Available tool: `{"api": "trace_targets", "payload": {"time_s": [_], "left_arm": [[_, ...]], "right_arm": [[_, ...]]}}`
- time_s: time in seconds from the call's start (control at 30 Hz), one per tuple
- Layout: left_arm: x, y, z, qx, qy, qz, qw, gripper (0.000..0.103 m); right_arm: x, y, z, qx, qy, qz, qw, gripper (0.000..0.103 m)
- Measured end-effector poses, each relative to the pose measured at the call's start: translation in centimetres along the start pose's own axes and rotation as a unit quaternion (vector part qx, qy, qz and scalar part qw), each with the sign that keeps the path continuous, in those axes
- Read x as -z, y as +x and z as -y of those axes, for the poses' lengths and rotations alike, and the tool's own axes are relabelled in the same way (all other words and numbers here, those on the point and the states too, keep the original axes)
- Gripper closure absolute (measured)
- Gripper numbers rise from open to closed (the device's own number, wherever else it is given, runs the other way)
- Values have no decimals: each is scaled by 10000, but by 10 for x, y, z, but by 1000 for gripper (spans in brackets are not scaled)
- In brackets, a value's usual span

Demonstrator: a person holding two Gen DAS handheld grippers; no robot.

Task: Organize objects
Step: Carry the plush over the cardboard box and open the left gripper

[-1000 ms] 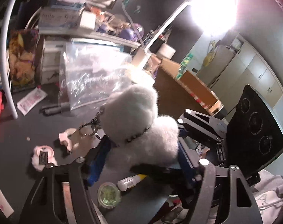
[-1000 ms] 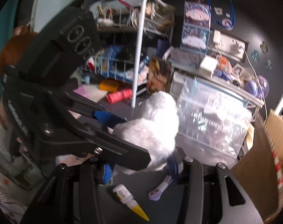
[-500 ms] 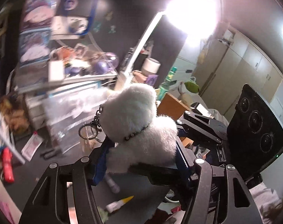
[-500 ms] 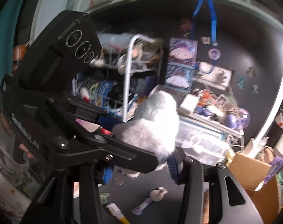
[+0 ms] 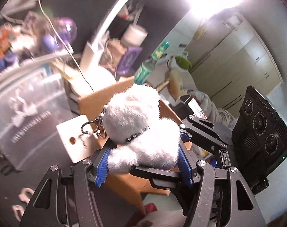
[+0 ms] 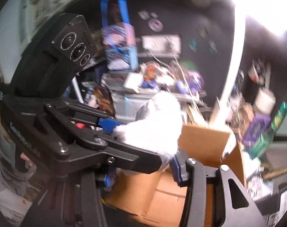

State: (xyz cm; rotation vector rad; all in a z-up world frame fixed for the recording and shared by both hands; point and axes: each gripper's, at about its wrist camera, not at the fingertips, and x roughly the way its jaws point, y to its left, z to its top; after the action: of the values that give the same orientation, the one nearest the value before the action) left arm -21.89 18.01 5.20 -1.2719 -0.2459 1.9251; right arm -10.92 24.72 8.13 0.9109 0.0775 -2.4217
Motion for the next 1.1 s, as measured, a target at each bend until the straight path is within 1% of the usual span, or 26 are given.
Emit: {"api": "trace_targets", "payload": {"time_s": [0.07,0.23,0.37,0.47,0.5,0.57,0.6,0.63,0.67,0.73,0.8,0.9,0.97,1.0,1.07,1.1], "left_arm": [[-6,16,0,2,-80,-177,9998,44],[-11,42,-2,14,-207,-476,9986,44],[-10,53,-6,-63,-282,-639,9975,44],[-11,60,-5,-258,-269,-806,9960,42],[-11,61,-3,-316,-254,-851,9955,40],[-11,62,3,-308,-156,-958,9948,31],[-11,61,5,-327,-107,-935,9950,28],[-12,59,9,-388,-30,-904,9952,19],[-11,55,14,-452,60,-861,9952,10],[-9,42,25,-444,299,-706,9961,10],[-4,25,34,-482,519,-481,9963,10],[7,-14,44,-523,804,73,9954,10],[18,-42,47,-739,1014,496,9908,3],[26,-57,46,-831,1070,776,9877,1],[47,-88,38,-1031,1109,1276,9802,0],[56,-99,34,-1123,1107,1442,9769,0]], "right_arm": [[4,5,18,-13,238,-256,9994,58],[14,13,41,16,485,-648,9967,58],[16,22,48,102,485,-946,9943,57],[18,27,50,163,438,-1136,9924,55],[18,28,50,170,418,-1183,9919,52],[19,29,50,220,369,-1228,9915,50],[19,29,49,242,363,-1237,9914,47],[19,28,49,254,356,-1219,9916,43],[19,27,47,261,335,-1196,9919,37],[17,23,41,348,226,-1069,9934,36],[15,14,33,294,90,-831,9961,36],[11,-4,12,224,-219,-325,9990,36],[10,-14,-6,83,-427,-33,9990,36],[9,-17,-16,7,-515,91,9986,36],[9,-21,-36,-15,-744,342,9966,36],[10,-23,-45,-31,-875,455,9951,36]]}}
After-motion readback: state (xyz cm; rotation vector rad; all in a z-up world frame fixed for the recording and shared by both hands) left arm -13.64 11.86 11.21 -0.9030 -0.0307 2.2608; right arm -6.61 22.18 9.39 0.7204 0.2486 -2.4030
